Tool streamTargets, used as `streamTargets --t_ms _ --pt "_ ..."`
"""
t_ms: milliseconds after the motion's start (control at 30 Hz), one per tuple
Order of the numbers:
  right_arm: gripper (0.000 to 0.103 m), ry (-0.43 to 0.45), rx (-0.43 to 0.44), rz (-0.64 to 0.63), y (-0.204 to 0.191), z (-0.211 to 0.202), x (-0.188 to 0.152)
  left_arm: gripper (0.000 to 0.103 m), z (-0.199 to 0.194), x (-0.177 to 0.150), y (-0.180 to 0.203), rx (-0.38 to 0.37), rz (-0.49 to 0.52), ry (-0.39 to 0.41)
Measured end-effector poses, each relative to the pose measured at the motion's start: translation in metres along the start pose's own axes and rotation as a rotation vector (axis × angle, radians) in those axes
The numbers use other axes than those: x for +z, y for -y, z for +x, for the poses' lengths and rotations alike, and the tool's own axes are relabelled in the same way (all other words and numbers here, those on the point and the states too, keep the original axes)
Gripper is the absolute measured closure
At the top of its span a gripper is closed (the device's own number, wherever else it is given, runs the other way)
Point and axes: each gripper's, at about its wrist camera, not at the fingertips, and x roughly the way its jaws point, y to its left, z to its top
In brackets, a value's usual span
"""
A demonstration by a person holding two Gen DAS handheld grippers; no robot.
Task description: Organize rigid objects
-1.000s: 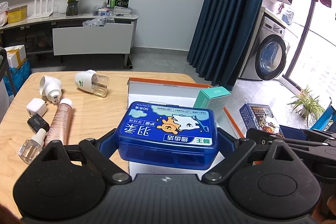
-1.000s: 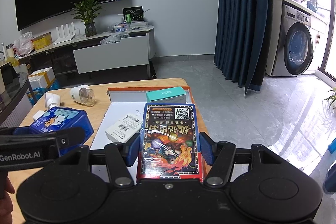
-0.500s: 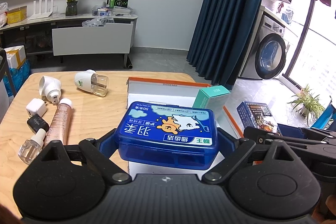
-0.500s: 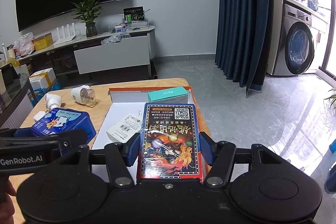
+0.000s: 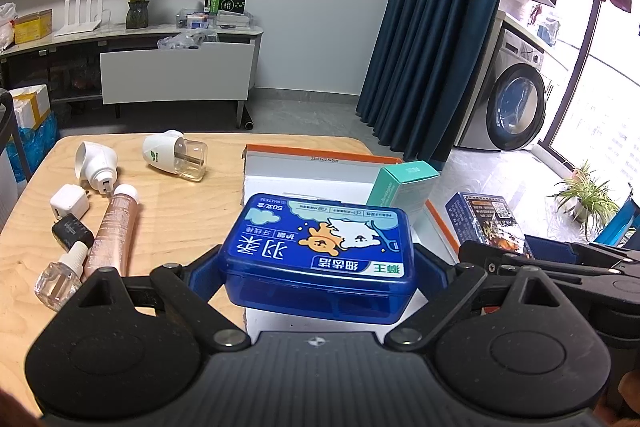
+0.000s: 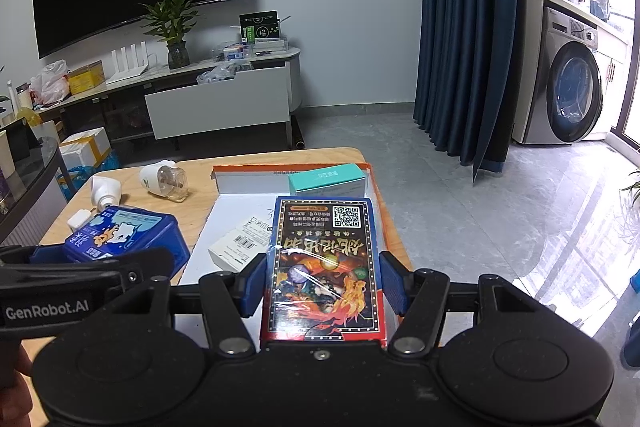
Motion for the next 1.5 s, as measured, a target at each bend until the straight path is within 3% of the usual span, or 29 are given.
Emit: streamTargets --t_ms 1500 --pt "0.032 -0.013 0.005 0.012 0.0012 0.0064 -0.0070 0.007 0.0028 -0.0043 0.0006 0.003 -0.008 -0.017"
